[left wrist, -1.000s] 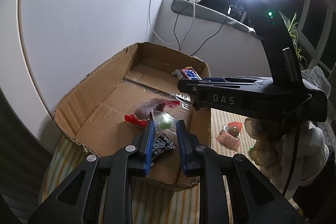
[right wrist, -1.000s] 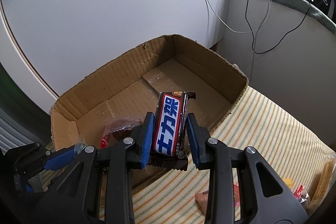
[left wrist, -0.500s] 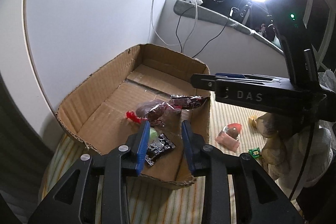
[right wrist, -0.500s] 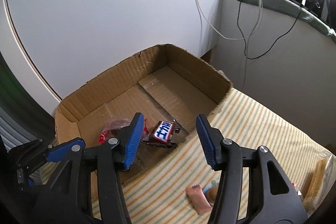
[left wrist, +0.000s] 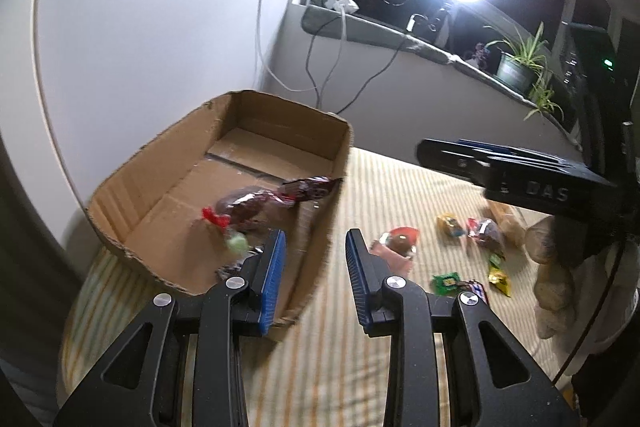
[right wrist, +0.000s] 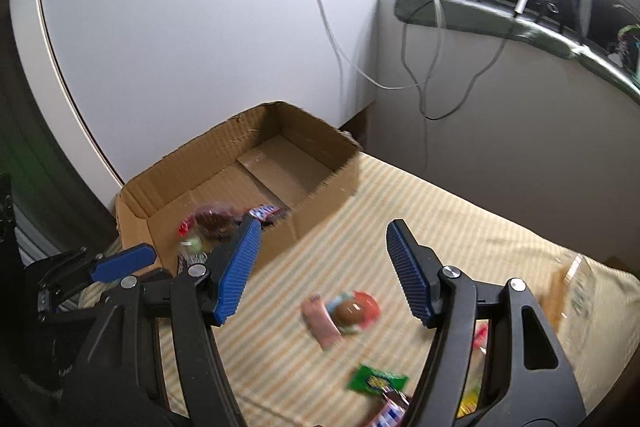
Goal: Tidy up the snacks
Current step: 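Withdraw both tools from the box back over the remaining snacks, then grasp the pink wrapped candy with the left tool while the right tool grasps the yellow packet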
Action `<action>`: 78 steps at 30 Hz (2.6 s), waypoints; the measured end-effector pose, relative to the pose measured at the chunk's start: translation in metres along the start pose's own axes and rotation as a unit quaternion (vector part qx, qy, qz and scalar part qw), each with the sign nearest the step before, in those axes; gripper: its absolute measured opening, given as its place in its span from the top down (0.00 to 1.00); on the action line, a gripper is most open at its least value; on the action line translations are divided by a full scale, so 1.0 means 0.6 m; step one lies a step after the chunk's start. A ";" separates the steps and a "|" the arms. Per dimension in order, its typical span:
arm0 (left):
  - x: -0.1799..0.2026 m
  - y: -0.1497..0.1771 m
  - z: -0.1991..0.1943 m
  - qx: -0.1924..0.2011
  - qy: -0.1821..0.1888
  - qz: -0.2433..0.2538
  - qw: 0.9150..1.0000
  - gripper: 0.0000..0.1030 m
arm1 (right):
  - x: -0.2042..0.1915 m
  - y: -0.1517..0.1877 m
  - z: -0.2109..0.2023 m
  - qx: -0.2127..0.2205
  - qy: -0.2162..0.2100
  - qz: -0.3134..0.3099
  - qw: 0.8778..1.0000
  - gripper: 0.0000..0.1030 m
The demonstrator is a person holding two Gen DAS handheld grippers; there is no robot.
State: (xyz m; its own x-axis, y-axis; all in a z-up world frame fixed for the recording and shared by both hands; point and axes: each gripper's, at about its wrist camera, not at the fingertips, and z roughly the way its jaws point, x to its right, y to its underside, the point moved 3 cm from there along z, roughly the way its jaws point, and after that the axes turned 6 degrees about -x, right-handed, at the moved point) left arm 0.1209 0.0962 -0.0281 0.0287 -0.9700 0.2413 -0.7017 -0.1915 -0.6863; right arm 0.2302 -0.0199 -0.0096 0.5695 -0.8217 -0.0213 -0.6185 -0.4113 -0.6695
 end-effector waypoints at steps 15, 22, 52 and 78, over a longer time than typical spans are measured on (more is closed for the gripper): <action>0.081 0.031 0.035 -0.034 0.040 0.029 0.998 0.71 | 0.140 0.147 -0.096 -0.014 0.056 0.069 0.996 0.34; 0.109 0.044 0.065 -0.058 0.052 0.039 0.996 0.71 | 0.190 0.224 -0.085 -0.054 0.072 0.091 0.992 0.34; 0.127 0.028 0.197 -0.127 -0.010 0.049 0.991 0.57 | 0.204 0.245 0.006 -0.110 0.058 0.051 0.991 0.37; 0.130 0.026 0.193 -0.114 0.001 0.050 0.992 0.82 | 0.189 0.245 0.014 -0.107 0.059 0.031 0.992 0.72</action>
State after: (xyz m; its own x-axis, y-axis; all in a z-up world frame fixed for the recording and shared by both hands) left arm 0.1944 0.0004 -0.0995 -0.0504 -0.9822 0.1809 -0.8435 -0.0551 -0.5343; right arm 0.2083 -0.1700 -0.1170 0.4674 -0.8832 0.0389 -0.7578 -0.4229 -0.4968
